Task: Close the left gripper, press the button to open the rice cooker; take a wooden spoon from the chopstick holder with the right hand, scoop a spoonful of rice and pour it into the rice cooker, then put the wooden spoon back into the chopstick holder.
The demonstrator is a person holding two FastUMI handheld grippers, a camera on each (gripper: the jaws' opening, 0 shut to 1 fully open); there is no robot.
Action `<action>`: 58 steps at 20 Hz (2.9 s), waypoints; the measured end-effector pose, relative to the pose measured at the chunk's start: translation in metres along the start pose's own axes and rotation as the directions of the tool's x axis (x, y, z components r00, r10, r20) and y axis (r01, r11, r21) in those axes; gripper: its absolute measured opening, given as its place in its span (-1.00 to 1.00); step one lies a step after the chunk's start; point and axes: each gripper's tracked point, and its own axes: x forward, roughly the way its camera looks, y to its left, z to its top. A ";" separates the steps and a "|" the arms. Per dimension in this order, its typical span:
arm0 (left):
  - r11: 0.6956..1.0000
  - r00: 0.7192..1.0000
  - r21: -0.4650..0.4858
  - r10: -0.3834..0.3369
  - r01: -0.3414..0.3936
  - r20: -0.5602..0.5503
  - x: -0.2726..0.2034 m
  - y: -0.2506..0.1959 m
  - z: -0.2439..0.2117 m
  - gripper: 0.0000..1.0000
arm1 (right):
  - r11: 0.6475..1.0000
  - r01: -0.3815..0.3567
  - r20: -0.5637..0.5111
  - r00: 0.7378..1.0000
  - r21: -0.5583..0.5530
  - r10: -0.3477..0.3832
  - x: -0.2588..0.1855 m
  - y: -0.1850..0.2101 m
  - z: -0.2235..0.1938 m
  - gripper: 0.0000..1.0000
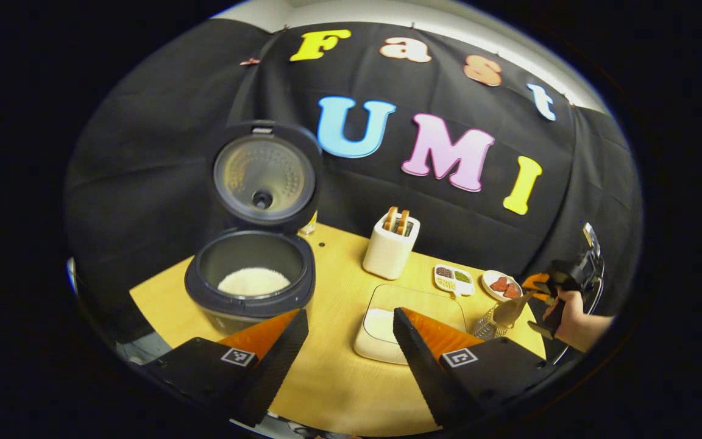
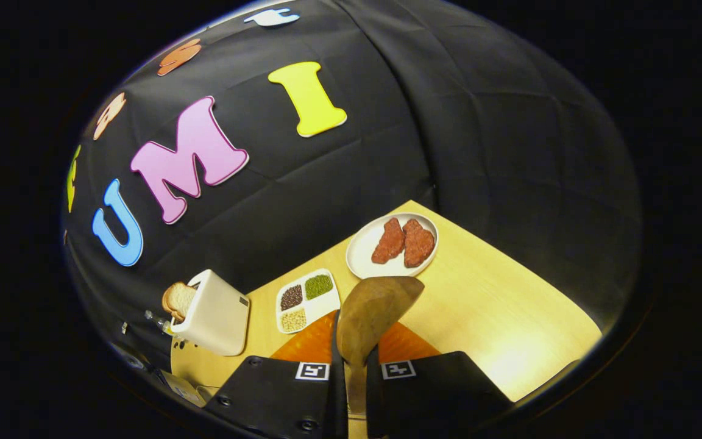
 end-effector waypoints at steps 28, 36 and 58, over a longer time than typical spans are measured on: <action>0.991 0.997 0.105 -0.077 0.079 -0.020 0.025 0.143 -0.039 0.91 | 0.900 -0.306 -0.130 0.952 -0.312 0.279 -0.066 0.194 -0.197 -0.67; 0.996 0.998 0.056 -0.063 0.064 -0.031 0.013 0.158 -0.054 0.91 | 0.928 -0.319 -0.209 0.937 -0.193 0.279 -0.082 0.220 -0.249 -0.67; 0.996 0.992 -0.021 -0.081 0.083 0.095 -0.013 0.164 0.014 0.91 | 0.928 -0.094 -0.239 0.952 0.360 0.189 -0.104 0.152 -0.192 -0.67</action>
